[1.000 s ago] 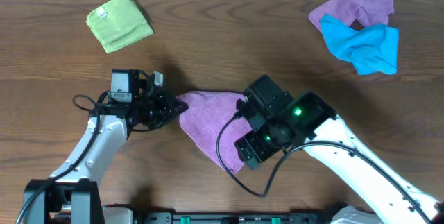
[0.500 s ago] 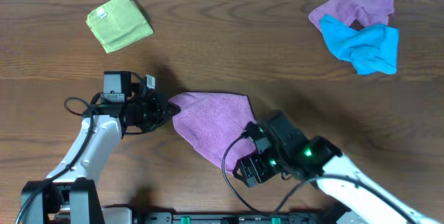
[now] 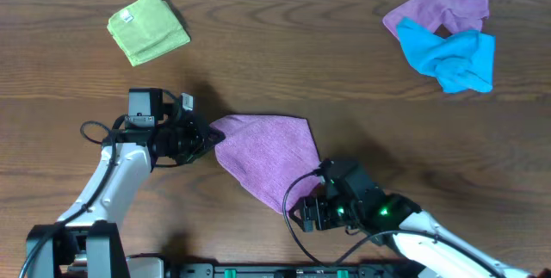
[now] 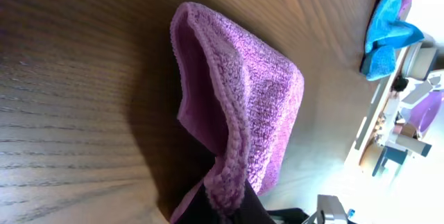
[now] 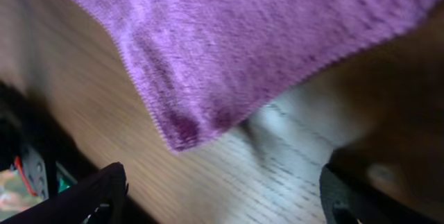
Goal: Fold the cloth
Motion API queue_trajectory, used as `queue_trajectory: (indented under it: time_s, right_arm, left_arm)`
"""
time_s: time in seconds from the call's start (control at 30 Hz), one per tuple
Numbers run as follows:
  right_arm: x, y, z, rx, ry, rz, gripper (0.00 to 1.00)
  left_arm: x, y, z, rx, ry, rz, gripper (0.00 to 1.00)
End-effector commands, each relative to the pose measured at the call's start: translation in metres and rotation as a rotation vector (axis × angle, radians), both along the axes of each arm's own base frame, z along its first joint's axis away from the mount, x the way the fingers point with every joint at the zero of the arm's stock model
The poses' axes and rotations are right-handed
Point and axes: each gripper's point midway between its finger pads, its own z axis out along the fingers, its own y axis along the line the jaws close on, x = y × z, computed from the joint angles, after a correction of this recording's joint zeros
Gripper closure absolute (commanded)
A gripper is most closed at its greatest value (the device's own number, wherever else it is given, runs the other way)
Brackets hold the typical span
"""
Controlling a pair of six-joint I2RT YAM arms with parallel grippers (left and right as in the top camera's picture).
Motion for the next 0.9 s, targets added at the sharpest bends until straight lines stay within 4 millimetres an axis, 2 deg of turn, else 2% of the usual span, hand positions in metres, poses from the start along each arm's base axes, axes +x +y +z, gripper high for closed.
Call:
queue_trajectory:
  time_s: [0.0,0.17,0.4,0.67,0.77,0.87]
  right_arm:
    - [-0.004,-0.007,-0.011,-0.015,0.03,-0.068,0.11]
    - [0.0,-0.011,-0.02,-0.009,0.015,-0.133,0.1]
    - [0.014,-0.009,-0.019,0.002,-0.045,-0.163,0.12]
    - [0.017,-0.005,-0.034,-0.009,-0.027,-0.159,0.14]
    - [0.018,-0.003,-0.039,-0.011,-0.019,-0.156,0.23]
    - [0.017,-0.004,-0.042,-0.02,-0.011,-0.156,0.4]
  left_arm:
    - [0.002,-0.001,0.008,-0.023,-0.015,-0.005,0.94]
    - [0.002,-0.003,0.009,-0.033,-0.012,-0.007,0.94]
    - [0.002,-0.003,0.009,-0.038,-0.007,-0.003,0.94]
    - [0.001,-0.004,0.01,-0.043,-0.007,-0.005,0.94]
    - [0.001,-0.004,0.01,-0.042,-0.008,-0.005,0.94]
    - [0.001,-0.004,0.01,-0.042,-0.008,-0.005,0.94]
